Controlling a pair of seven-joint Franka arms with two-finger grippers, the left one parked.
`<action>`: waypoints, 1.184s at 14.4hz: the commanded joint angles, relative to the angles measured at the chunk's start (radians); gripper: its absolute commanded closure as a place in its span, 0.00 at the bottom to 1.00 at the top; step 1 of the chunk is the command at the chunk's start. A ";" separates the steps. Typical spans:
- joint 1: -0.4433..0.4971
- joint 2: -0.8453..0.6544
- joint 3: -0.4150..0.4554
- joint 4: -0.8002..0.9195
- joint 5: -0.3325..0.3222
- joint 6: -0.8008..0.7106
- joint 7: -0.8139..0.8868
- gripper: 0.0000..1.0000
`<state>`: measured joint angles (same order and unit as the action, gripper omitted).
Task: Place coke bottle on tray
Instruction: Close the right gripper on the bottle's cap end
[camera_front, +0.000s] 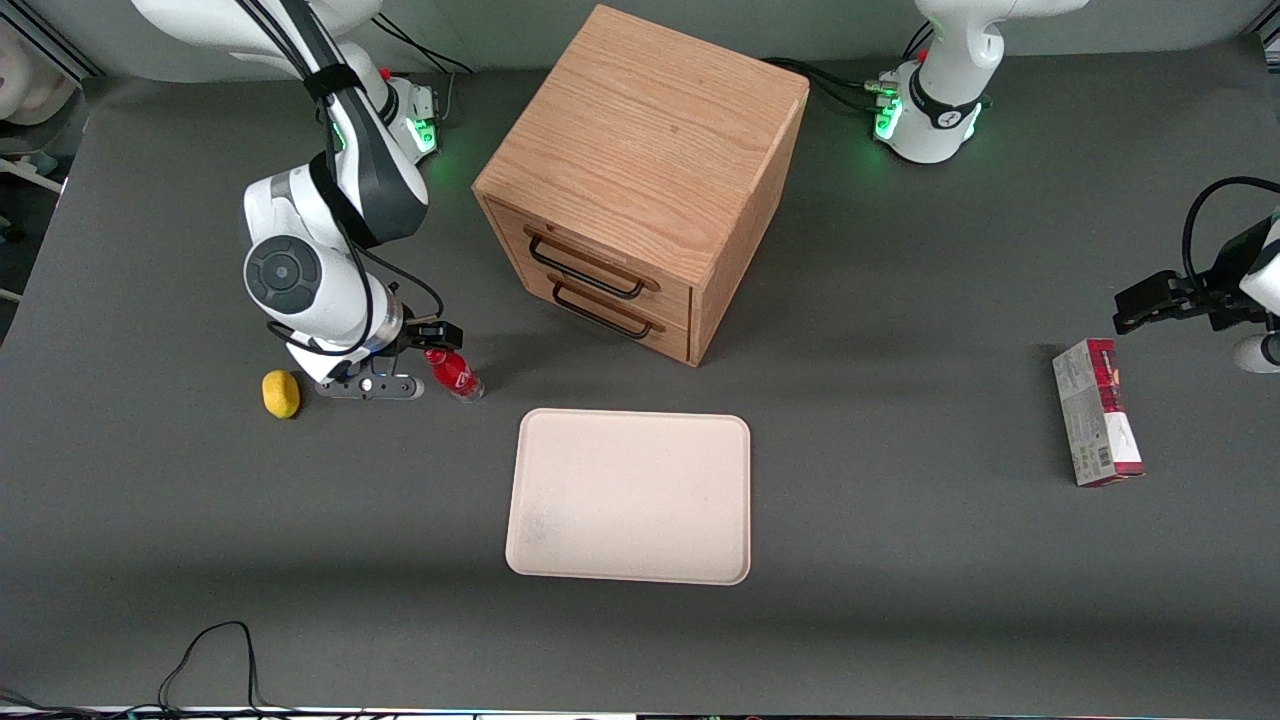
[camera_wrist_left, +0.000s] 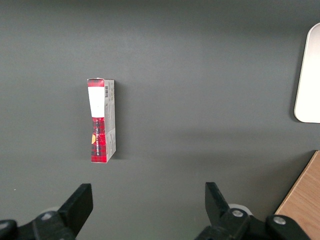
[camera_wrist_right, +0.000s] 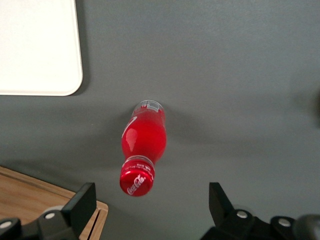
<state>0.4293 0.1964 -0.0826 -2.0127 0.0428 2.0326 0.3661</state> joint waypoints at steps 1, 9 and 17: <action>0.034 -0.006 -0.009 -0.020 0.009 0.032 0.027 0.00; 0.036 0.017 -0.009 -0.020 0.009 0.051 0.025 0.00; 0.032 0.018 -0.014 -0.018 0.009 0.049 0.025 1.00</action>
<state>0.4533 0.2154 -0.0878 -2.0295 0.0428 2.0674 0.3748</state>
